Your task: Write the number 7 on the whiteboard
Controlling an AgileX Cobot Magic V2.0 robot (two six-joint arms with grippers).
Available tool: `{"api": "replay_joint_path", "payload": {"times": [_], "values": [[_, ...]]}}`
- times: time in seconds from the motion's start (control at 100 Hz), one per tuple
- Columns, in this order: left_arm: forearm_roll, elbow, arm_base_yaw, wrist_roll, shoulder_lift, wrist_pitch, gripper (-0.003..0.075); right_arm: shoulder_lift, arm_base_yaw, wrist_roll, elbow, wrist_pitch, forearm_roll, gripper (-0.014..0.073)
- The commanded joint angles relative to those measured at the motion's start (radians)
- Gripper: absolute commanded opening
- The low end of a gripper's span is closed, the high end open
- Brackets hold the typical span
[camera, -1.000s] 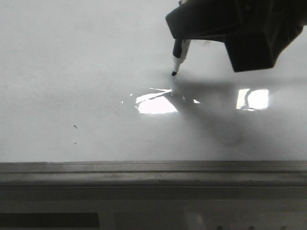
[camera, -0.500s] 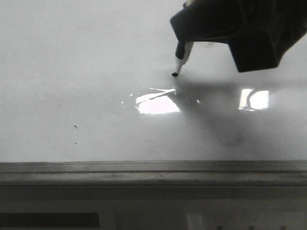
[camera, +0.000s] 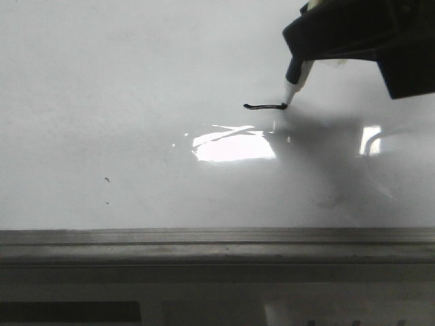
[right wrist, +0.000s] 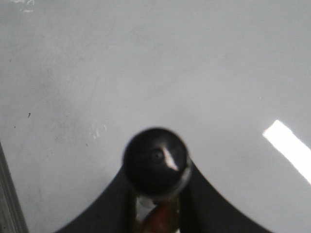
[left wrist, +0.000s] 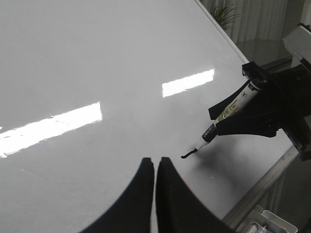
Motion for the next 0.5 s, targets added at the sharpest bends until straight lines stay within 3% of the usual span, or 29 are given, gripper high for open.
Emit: {"api": "replay_joint_path", "payload": {"times": [0.0,0.27,0.49], "values": [[-0.017,-0.026,-0.005,-0.011,0.007,0.003,-0.0020,-0.007,-0.009,-0.007,-0.024,0.033,-0.009,-0.0043],[-0.017,-0.026,-0.005,-0.011,0.007,0.003,-0.0020,-0.007,0.000,-0.007,-0.023,0.052,-0.009,-0.0043],[-0.017,-0.026,-0.005,-0.011,0.007,0.003,-0.0020,-0.007,0.100,-0.007,-0.012,0.111,0.062,-0.0043]]}}
